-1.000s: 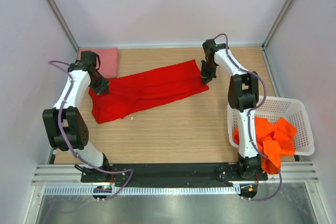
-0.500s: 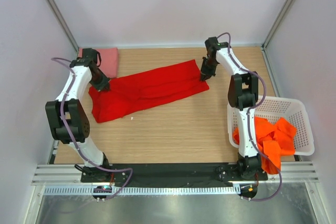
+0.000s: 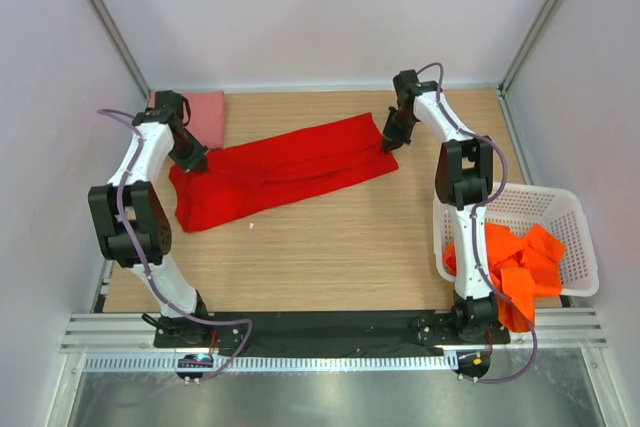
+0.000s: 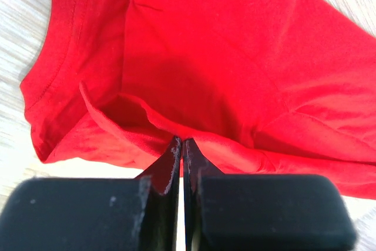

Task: Fold and stack the t-shirts
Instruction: Fold the tshirt

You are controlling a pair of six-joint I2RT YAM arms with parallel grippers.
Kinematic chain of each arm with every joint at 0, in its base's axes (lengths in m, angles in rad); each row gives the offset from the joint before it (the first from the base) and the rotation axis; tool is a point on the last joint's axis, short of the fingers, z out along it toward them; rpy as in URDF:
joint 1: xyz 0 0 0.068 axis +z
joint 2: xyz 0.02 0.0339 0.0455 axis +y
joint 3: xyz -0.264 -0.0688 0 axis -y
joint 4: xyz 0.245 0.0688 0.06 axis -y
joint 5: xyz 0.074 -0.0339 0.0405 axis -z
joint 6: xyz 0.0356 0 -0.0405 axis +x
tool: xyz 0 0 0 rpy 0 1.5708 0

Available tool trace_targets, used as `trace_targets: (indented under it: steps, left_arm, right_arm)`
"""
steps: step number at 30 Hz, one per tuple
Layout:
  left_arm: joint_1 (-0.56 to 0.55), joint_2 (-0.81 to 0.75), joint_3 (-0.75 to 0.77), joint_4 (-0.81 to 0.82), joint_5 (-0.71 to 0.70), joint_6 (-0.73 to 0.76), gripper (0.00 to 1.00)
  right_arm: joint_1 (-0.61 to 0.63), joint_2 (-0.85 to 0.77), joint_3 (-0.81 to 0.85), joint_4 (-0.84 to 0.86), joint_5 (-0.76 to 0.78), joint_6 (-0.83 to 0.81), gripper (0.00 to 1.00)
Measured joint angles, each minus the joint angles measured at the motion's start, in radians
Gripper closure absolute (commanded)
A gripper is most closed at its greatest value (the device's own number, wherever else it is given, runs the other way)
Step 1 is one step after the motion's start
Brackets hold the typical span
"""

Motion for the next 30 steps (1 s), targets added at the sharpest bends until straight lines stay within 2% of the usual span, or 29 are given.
trace_targets:
  steps: [14, 30]
  left_arm:
    - [0.013, 0.063, 0.032, 0.014, 0.019, 0.0, 1.0]
    - [0.026, 0.137, 0.063, 0.015, 0.026, 0.001, 1.0]
  right_arm:
    - [-0.012, 0.006, 0.003, 0.034, -0.032, 0.029, 0.98]
    - [-0.012, 0.02, 0.003, 0.097, -0.084, 0.091, 0.94]
